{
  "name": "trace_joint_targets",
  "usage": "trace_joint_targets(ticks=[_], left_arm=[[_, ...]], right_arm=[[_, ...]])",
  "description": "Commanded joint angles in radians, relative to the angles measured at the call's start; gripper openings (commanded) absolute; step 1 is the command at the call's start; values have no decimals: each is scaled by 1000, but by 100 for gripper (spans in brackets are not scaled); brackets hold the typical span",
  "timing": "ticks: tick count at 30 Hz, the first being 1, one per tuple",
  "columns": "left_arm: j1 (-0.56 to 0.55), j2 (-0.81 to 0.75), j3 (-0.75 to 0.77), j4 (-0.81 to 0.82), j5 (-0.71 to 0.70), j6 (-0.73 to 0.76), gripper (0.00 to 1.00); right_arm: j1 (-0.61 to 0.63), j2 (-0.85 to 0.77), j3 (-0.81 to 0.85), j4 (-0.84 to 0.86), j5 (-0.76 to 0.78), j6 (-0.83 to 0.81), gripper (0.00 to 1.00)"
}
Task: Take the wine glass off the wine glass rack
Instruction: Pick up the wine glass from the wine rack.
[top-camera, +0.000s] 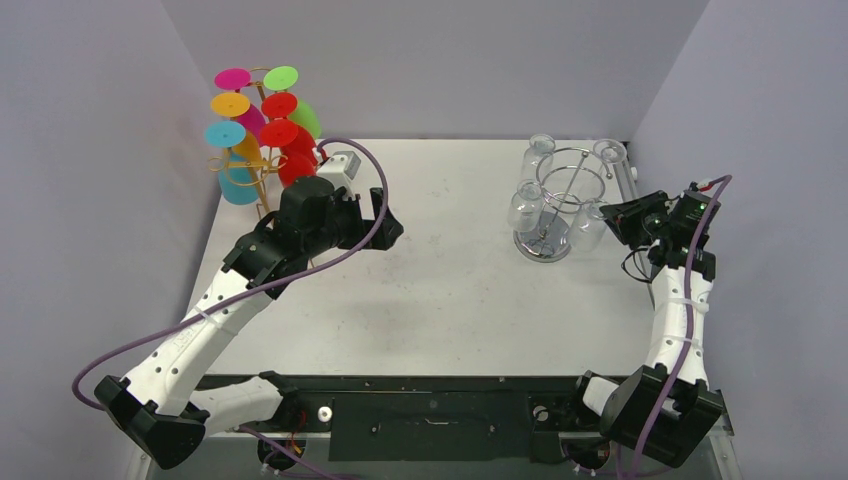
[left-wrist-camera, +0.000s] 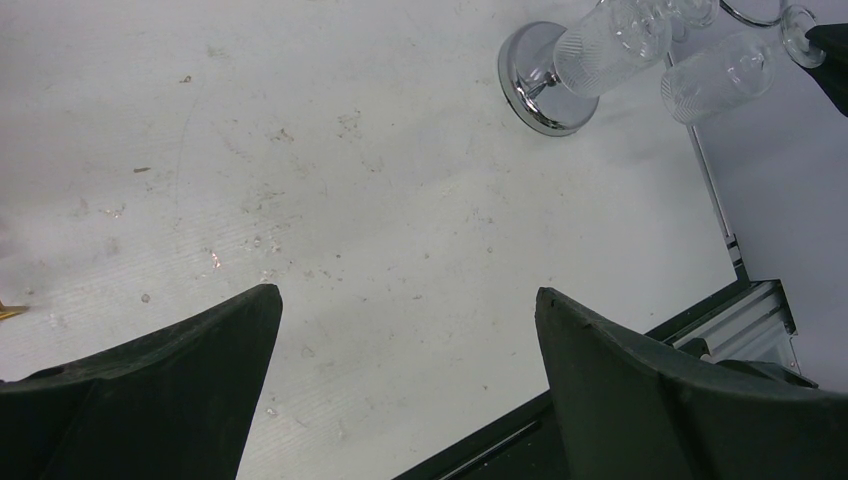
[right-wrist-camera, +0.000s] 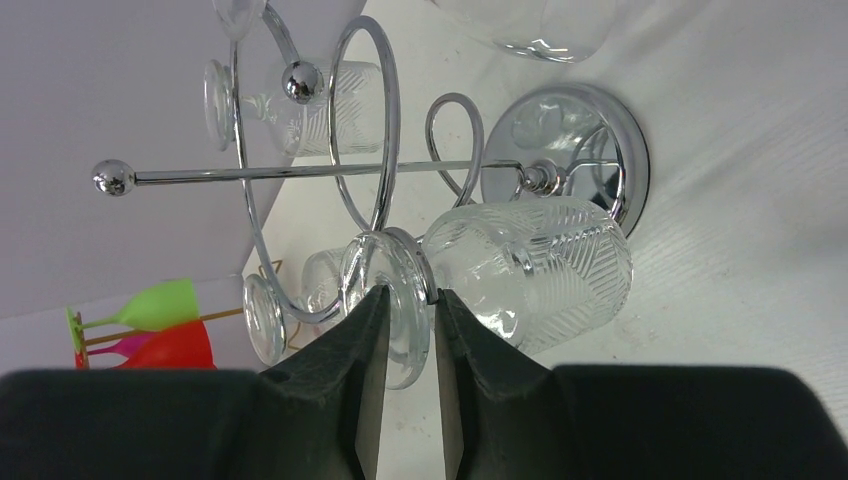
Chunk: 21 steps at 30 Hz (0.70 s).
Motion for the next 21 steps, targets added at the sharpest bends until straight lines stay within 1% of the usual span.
trace_joint_targets(ticks=[1,5,7,10,15,21], left_arm=[[7,-3,9,55,11,-6,96],[7,-2,8,54,11,-8,96],[7,-1,10,55,11,-8,96],[7,0,9,55,11,-7,96],[7,-2,7,56,11,-8,96],[9,-2,7,54,11,-9,96]], right_arm=[[1,-36,30,-38,52,-44,19],[2,-39,33,-47,56,-45,20],[2,-42,33,-48,55,-45,23],[1,-44,30,-46,54,-44,22],[1,-44,31,-44,52,-37,12],[1,-47,38,-52,54,-36,4]])
